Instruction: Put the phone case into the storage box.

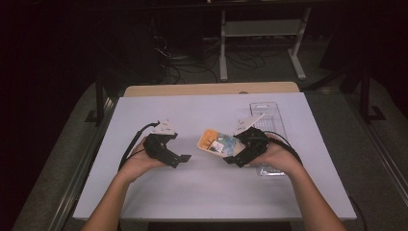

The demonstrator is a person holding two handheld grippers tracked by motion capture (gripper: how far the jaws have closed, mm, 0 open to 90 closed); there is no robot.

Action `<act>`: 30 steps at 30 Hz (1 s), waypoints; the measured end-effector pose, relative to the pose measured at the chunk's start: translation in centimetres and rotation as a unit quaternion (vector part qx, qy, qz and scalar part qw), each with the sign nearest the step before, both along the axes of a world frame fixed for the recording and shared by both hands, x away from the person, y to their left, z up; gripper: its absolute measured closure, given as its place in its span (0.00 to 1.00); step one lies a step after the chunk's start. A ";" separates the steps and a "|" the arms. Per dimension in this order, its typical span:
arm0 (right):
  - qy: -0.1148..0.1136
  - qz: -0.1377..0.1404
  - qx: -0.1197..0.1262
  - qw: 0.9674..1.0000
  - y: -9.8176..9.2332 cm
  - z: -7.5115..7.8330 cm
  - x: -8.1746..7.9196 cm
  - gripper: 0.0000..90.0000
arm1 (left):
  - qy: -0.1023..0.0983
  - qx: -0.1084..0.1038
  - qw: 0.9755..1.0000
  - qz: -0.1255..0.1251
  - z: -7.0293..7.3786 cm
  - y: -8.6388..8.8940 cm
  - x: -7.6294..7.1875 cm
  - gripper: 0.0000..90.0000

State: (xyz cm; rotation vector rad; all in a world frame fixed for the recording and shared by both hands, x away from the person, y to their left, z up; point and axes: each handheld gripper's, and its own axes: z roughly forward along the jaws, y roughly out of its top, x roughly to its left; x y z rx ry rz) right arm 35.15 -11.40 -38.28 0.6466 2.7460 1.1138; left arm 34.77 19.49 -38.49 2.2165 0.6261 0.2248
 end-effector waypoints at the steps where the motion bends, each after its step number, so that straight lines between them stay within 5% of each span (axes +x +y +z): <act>1: -0.001 -0.001 -0.001 1.000 0.0 0.0 0.0 0.11 | 0.000 -0.002 1.000 0.004 -0.1 -0.1 -0.1 0.00; 10: 0.001 -0.007 0.000 1.000 -0.1 -0.2 0.0 0.11 | -0.012 0.011 1.000 0.007 -0.4 -0.5 -0.3 0.00; 14: 0.001 -0.009 0.000 1.000 -0.1 -0.2 0.0 0.11 | -0.013 0.001 1.000 0.008 -0.4 -0.8 -0.5 0.00; 30: -0.004 -0.014 -0.004 1.000 -0.1 -0.2 0.1 0.11 | -0.079 0.021 0.997 -0.016 -0.2 -0.9 -1.1 0.00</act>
